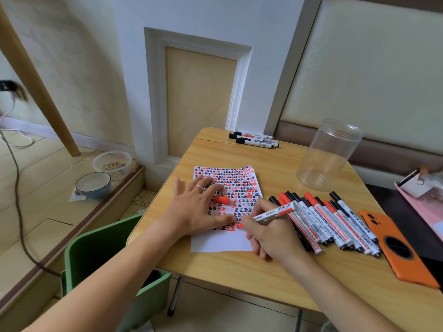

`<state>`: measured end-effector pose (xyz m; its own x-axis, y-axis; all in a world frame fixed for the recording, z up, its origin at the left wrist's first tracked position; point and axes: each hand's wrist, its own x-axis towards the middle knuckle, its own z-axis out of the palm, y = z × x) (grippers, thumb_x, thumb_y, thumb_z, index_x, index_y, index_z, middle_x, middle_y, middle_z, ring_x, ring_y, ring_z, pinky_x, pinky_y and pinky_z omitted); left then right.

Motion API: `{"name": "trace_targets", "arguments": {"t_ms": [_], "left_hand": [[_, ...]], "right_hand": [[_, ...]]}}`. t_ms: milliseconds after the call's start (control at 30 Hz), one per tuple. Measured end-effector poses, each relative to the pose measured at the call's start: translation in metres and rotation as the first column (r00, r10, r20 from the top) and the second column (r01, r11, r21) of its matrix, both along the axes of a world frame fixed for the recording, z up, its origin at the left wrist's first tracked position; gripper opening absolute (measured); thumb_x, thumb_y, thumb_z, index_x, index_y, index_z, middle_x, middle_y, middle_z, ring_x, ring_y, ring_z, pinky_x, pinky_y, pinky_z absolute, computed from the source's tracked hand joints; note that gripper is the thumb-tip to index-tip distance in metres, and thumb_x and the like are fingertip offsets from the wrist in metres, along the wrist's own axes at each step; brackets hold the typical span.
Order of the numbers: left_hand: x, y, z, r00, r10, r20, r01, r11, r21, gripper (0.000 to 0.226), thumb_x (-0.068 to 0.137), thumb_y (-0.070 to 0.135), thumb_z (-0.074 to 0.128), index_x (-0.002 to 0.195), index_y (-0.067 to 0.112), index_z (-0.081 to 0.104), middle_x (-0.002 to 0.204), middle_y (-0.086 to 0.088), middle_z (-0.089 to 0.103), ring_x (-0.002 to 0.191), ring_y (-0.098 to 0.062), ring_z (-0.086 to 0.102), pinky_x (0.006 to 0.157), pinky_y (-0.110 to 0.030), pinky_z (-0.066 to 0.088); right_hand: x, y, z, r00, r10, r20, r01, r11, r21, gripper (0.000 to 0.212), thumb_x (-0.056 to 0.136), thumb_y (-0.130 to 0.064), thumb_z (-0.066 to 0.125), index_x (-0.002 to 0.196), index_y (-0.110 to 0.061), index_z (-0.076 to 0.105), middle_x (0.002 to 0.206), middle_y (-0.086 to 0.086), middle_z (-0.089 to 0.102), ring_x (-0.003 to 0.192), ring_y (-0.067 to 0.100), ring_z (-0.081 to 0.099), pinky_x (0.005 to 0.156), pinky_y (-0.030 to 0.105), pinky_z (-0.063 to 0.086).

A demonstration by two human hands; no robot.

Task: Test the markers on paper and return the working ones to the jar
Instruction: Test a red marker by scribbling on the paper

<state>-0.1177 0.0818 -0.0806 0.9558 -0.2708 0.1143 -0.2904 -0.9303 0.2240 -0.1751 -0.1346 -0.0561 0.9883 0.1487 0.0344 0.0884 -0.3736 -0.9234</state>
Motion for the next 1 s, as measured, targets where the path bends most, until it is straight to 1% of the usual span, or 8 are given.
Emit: {"name": "trace_targets", "arguments": {"t_ms": [133, 267, 433, 533, 733, 1000], "left_hand": [[-0.0002, -0.0002, 0.0003, 1.000, 0.000, 0.008, 0.000, 1.000, -0.004, 0.119, 0.056, 0.105, 0.003, 0.156, 0.043, 0.024, 0.168, 0.008, 0.016, 0.157, -0.016, 0.004, 0.119, -0.067, -0.009], [0.0003, -0.0003, 0.0001, 1.000, -0.002, 0.009, 0.002, 1.000, -0.006, 0.121, 0.055, 0.106, 0.001, 0.156, 0.042, 0.024, 0.168, 0.008, 0.016, 0.157, -0.016, 0.005, 0.119, -0.067, -0.008], [0.0007, 0.0003, -0.0001, 1.000, -0.006, 0.006, 0.006, 1.000, -0.002, 0.116, 0.060, 0.105, 0.007, 0.156, 0.042, 0.024, 0.168, 0.007, 0.016, 0.157, -0.017, 0.005, 0.119, -0.067, -0.006], [0.0013, -0.0001, -0.0005, 1.000, -0.004, 0.007, 0.004, 1.000, 0.002, 0.117, 0.059, 0.105, 0.006, 0.156, 0.042, 0.024, 0.168, 0.007, 0.016, 0.157, -0.017, 0.005, 0.120, -0.066, -0.004], [0.0013, 0.0003, -0.0006, 1.000, -0.005, 0.008, 0.005, 1.000, 0.009, 0.118, 0.058, 0.106, 0.004, 0.156, 0.043, 0.024, 0.168, 0.008, 0.016, 0.157, -0.017, 0.006, 0.119, -0.065, 0.001], [0.0011, 0.0005, -0.0012, 1.000, -0.007, 0.005, 0.007, 1.000, 0.004, 0.115, 0.061, 0.105, 0.008, 0.156, 0.042, 0.025, 0.168, 0.008, 0.016, 0.156, -0.017, 0.006, 0.119, -0.064, 0.001]], "right_hand": [[-0.0006, 0.0008, 0.0008, 1.000, -0.009, -0.006, 0.009, 1.000, -0.012, 0.024, 0.096, -0.020, 0.067, 0.083, -0.008, 0.051, 0.058, 0.020, 0.064, 0.038, 0.026, 0.046, 0.040, 0.027, 0.035], [-0.0005, 0.0012, 0.0011, 1.000, -0.016, -0.014, 0.016, 0.999, -0.030, 0.024, 0.095, -0.021, 0.067, 0.084, -0.008, 0.051, 0.058, 0.017, 0.064, 0.037, 0.025, 0.047, 0.040, 0.027, 0.035], [-0.0001, 0.0017, 0.0021, 0.998, -0.050, -0.034, 0.050, 0.999, -0.017, 0.022, 0.095, -0.020, 0.067, 0.085, -0.008, 0.053, 0.057, 0.016, 0.065, 0.036, 0.024, 0.046, 0.040, 0.026, 0.035], [-0.0006, 0.0024, 0.0030, 0.997, -0.065, -0.035, 0.065, 0.998, -0.012, 0.022, 0.095, -0.018, 0.067, 0.085, -0.006, 0.053, 0.058, 0.018, 0.064, 0.035, 0.024, 0.046, 0.039, 0.026, 0.035], [-0.0021, 0.0021, 0.0023, 0.999, -0.054, -0.009, 0.054, 0.998, -0.013, 0.020, 0.094, -0.017, 0.066, 0.084, -0.007, 0.052, 0.059, 0.017, 0.064, 0.037, 0.023, 0.049, 0.038, 0.025, 0.035], [0.0003, 0.0015, -0.0008, 0.998, -0.055, -0.016, 0.054, 0.997, -0.048, 0.020, 0.092, -0.020, 0.068, 0.084, -0.009, 0.054, 0.061, 0.015, 0.066, 0.042, 0.026, 0.053, 0.039, 0.027, 0.036]]}}
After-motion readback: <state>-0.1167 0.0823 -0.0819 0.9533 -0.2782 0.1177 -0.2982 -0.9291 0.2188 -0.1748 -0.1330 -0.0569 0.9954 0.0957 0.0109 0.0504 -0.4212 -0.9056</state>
